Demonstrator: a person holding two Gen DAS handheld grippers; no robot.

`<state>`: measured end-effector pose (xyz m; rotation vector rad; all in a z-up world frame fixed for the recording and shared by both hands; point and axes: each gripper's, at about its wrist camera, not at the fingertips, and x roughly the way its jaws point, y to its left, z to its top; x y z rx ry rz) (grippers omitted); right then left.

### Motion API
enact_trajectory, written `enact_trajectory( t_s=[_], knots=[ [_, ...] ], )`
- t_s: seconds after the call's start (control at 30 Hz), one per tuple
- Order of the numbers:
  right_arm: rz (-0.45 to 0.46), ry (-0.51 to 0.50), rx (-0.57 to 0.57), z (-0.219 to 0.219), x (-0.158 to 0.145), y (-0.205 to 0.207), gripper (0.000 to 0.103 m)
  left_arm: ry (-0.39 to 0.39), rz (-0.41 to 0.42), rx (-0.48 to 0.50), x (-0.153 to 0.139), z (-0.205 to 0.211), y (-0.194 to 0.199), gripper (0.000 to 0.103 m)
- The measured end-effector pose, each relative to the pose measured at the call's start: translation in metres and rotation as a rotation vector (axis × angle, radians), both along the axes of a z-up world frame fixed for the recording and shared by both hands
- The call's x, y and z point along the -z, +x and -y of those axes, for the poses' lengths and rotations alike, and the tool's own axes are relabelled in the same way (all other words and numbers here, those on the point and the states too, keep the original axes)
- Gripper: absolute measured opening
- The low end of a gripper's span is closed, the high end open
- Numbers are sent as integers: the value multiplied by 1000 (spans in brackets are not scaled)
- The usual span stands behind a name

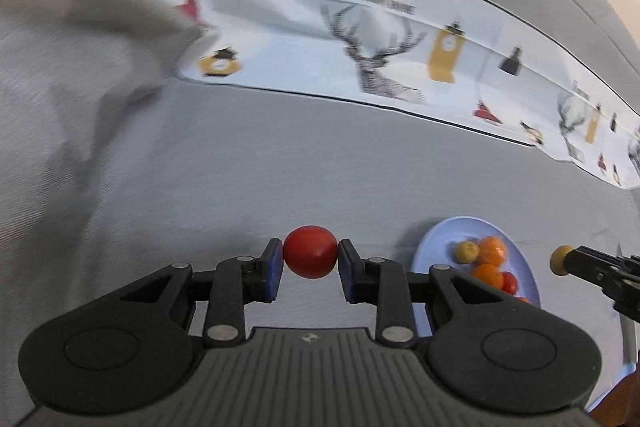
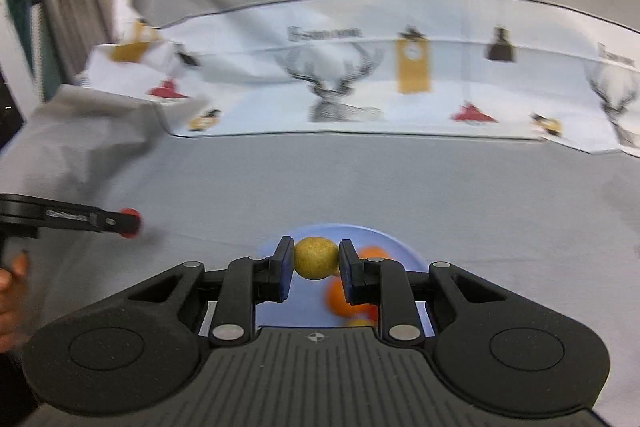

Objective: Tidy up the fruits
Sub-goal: 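Carry the tomato with the left tool while the right tool carries the yellow fruit over the plate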

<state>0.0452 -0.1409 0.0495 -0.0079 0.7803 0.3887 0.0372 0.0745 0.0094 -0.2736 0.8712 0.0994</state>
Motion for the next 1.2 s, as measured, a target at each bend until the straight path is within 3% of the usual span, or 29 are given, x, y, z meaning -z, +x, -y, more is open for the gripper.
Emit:
enact_trajectory(
  t_s=[0.33, 0.47, 1.2],
  knots=[
    [-43, -51, 53, 27, 15, 10, 25, 70, 107, 175, -1, 77, 6, 33],
    [-63, -70, 40, 24, 19, 11, 25, 105, 108, 223, 4, 97, 6, 33],
    [-84, -94, -11, 11, 22, 14, 25, 104, 100, 285, 11, 105, 5, 33]
  ],
)
